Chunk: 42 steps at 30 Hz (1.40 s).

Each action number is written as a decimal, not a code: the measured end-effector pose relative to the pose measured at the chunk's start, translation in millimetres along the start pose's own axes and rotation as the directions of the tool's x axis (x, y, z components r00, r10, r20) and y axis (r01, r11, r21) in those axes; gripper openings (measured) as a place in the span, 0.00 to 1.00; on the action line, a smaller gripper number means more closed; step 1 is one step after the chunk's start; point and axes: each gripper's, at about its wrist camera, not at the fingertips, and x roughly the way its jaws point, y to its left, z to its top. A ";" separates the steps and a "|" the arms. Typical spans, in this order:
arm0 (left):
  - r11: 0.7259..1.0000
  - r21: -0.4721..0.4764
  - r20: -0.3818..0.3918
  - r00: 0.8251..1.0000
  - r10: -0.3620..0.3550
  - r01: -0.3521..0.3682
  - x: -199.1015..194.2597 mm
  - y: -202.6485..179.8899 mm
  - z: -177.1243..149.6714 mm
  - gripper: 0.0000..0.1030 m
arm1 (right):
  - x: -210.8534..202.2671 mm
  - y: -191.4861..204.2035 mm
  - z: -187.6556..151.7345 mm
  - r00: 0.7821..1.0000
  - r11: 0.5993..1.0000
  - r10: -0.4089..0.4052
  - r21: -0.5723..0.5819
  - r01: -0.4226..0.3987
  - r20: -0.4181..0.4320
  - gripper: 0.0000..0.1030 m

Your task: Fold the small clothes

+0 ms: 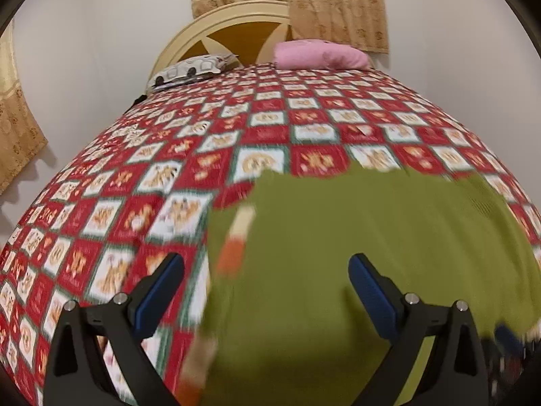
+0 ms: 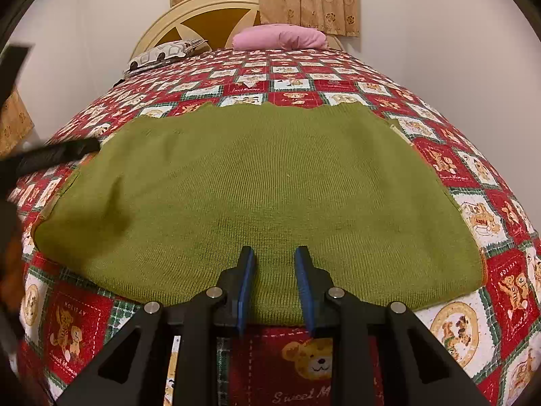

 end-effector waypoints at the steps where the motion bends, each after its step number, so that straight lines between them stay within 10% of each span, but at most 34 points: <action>1: 1.000 -0.005 -0.011 1.000 0.021 -0.021 10.5 2.1 5.4 0.97 | 0.0 0.0 0.2 1.000 1.000 0.001 0.002 -0.001 0.001 0.25; 6: 0.988 -0.018 -0.184 0.972 0.149 -0.155 84.7 24.9 9.9 1.00 | -0.2 -0.4 0.1 1.000 1.000 0.005 0.005 -0.005 0.002 0.25; 10: 0.971 -0.237 -0.262 0.962 -0.082 0.018 94.3 71.1 6.6 1.00 | 0.0 -0.2 -0.4 1.000 1.000 0.004 0.004 -0.004 0.002 0.26; 16: 0.915 -0.397 -0.235 0.957 -0.170 0.065 70.2 131.0 -8.7 0.99 | 0.1 -0.9 -0.6 1.000 1.000 0.017 0.015 -0.017 0.004 0.26; 25: 0.880 -0.379 -0.172 0.912 -0.371 0.287 26.4 108.6 -58.6 0.99 | 0.4 -1.2 -1.3 1.000 1.000 0.017 0.021 -0.017 0.009 0.26; 31: 0.934 -0.244 -0.166 0.938 -0.304 0.260 22.9 76.2 -58.4 1.00 | 0.3 -1.3 -1.2 1.000 1.000 0.017 0.022 -0.017 0.010 0.26; 34: 0.879 -0.302 -0.144 0.893 -0.426 0.370 28.3 73.5 -48.0 0.93 | 0.3 -1.4 -1.3 1.000 1.000 0.017 0.023 -0.017 0.010 0.26; 42: 0.885 -0.288 -0.101 0.908 -0.408 0.365 27.5 61.8 -51.4 0.64 | 0.7 -1.6 -0.9 1.000 0.999 0.020 0.025 -0.020 0.010 0.26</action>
